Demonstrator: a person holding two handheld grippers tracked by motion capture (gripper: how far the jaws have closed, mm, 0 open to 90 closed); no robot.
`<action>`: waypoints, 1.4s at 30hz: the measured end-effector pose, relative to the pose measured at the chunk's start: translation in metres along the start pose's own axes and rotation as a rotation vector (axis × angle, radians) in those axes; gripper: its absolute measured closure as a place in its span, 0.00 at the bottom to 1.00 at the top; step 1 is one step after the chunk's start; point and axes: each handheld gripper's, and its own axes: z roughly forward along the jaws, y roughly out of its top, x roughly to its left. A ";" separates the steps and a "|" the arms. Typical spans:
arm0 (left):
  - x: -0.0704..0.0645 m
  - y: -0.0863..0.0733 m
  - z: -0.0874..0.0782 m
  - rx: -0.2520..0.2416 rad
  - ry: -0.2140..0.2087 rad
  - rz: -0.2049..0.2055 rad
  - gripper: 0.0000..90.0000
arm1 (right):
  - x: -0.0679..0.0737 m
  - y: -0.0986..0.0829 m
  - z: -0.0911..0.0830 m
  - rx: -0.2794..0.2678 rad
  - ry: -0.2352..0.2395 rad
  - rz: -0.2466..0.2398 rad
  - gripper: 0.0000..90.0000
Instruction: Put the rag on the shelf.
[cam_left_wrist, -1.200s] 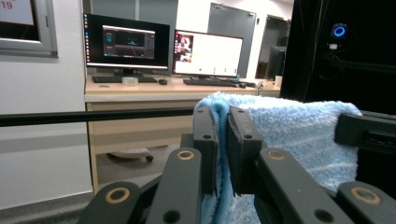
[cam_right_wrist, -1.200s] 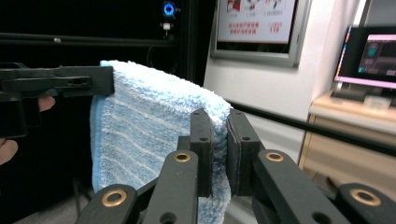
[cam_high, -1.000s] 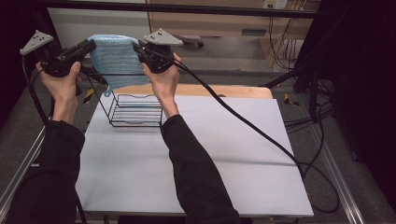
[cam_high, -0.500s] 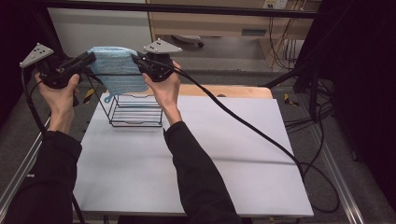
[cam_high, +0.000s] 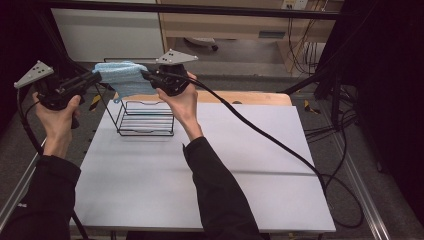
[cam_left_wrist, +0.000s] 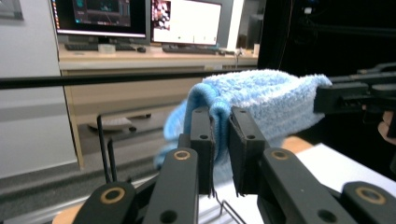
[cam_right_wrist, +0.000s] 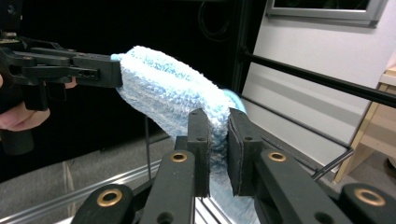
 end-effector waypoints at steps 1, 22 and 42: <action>-0.001 -0.002 -0.002 0.009 -0.002 -0.001 0.89 | 0.001 -0.001 -0.001 0.003 0.002 -0.008 0.90; -0.012 0.041 0.003 0.131 0.024 -0.041 0.85 | 0.009 -0.013 -0.007 0.065 0.056 -0.128 0.89; -0.016 0.009 0.010 0.264 -0.003 0.010 1.00 | 0.012 -0.007 -0.013 0.063 0.079 -0.040 0.65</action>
